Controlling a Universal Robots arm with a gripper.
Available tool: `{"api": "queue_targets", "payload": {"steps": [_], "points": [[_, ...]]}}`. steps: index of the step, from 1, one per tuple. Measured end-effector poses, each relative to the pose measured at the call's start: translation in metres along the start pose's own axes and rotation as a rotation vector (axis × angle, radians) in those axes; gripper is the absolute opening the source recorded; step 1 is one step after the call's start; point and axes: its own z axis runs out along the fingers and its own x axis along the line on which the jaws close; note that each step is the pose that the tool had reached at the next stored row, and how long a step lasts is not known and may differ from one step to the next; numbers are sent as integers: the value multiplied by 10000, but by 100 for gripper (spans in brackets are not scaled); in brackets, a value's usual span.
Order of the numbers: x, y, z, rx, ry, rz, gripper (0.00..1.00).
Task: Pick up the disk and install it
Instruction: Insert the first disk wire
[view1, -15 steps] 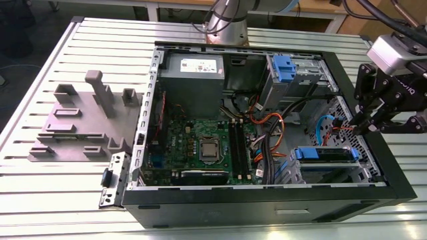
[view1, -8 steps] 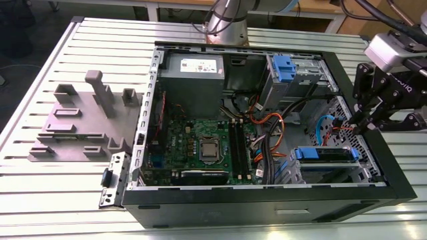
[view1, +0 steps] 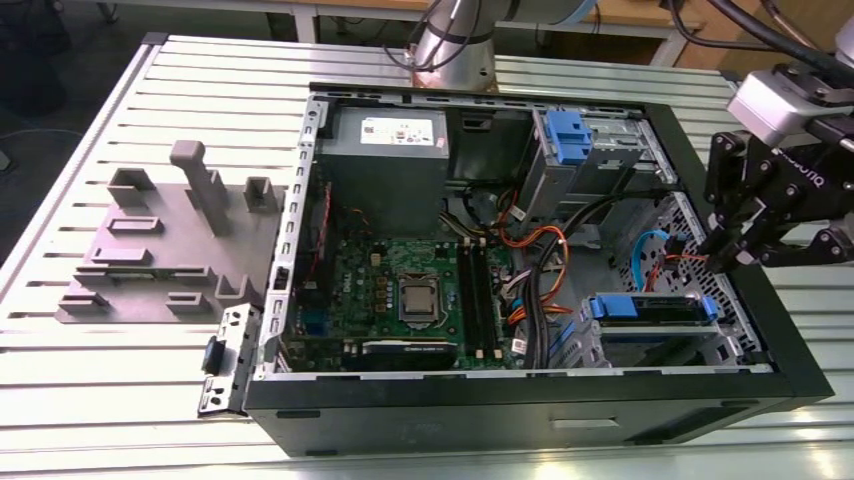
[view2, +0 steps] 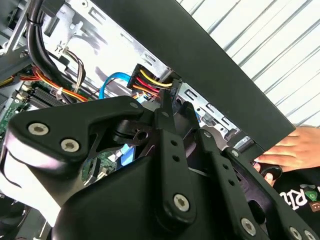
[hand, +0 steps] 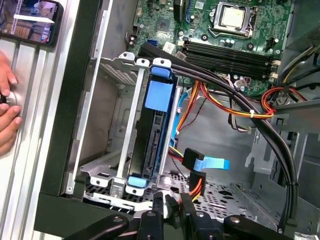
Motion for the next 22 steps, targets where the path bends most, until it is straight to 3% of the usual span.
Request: {"api": "queue_targets", "payload": {"steps": [8, 10, 14, 20, 22], "points": [[-47, -23, 18, 5, 23, -144, 27], [-46, -23, 16, 3, 30, -143, 20], [-47, -24, 18, 4, 28, -144, 17], [-50, -29, 24, -20, 100, -146, 18], [-55, -32, 31, -35, 136, -150, 24]]}}
